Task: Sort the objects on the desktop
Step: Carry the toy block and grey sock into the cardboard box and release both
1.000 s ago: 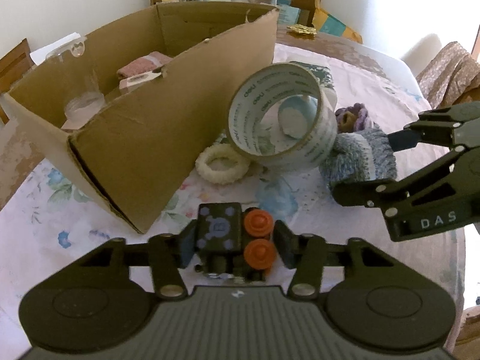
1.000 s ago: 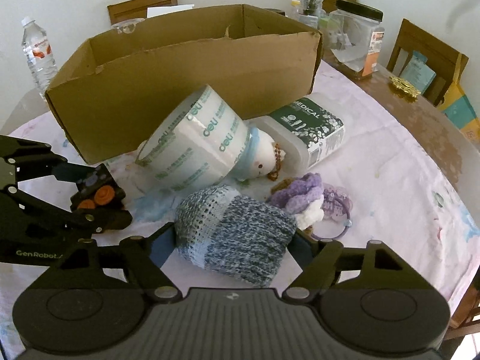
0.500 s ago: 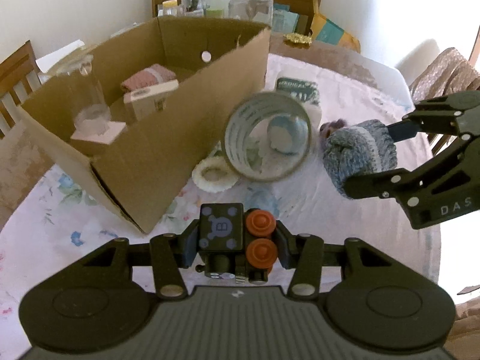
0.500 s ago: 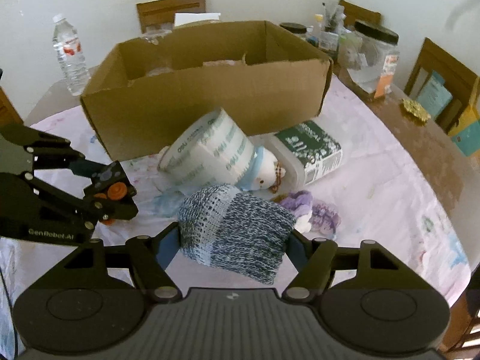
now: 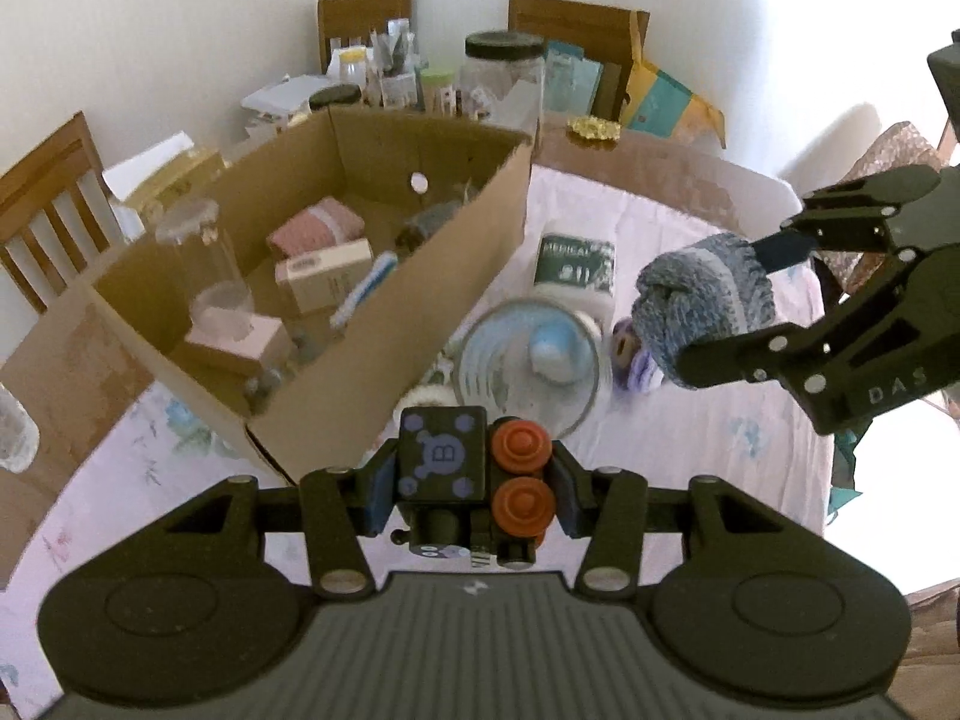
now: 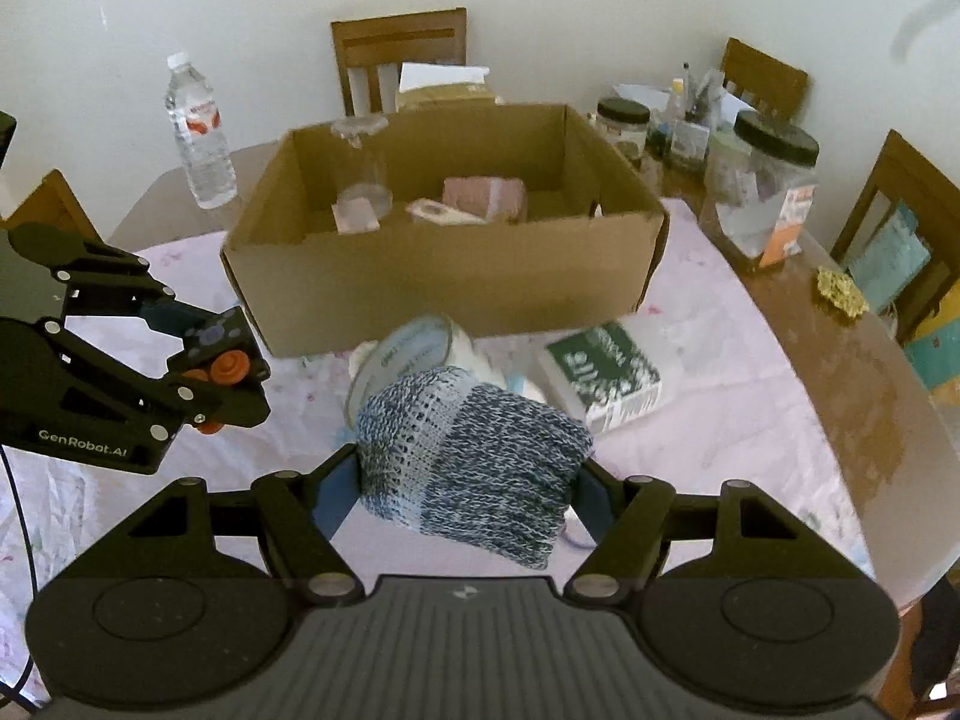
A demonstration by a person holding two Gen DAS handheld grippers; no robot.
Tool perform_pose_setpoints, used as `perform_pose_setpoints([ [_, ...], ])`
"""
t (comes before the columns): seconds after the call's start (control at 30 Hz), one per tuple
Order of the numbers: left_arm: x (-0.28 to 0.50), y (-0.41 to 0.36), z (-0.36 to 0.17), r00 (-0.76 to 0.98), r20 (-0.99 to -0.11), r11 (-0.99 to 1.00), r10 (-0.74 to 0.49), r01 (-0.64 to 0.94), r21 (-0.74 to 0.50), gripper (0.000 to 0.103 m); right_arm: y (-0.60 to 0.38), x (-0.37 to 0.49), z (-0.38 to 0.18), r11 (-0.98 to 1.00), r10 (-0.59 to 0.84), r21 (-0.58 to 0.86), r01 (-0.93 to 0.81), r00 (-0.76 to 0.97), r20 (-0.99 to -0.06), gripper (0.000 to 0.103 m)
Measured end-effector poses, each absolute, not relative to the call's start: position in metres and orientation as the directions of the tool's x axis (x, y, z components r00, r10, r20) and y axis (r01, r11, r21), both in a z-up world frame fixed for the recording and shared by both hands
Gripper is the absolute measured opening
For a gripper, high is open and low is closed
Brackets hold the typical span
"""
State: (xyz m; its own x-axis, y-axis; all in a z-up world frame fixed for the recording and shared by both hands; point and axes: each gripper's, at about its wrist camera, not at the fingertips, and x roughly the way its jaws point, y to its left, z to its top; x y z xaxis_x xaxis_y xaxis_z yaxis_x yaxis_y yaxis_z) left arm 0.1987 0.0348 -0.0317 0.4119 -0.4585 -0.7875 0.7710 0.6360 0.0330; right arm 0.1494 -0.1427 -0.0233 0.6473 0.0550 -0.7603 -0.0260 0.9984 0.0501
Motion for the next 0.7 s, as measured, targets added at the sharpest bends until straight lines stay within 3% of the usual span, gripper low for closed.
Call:
perform_pose_setpoints([
  [0.7,0.244,0.014,0.024,0.537,-0.716,0.71,-0.446,0.7,0.083,0.049,-0.17,0.206,0.025,0.99,0.103,0.005,-0.142,0.699,-0.708,0.077],
])
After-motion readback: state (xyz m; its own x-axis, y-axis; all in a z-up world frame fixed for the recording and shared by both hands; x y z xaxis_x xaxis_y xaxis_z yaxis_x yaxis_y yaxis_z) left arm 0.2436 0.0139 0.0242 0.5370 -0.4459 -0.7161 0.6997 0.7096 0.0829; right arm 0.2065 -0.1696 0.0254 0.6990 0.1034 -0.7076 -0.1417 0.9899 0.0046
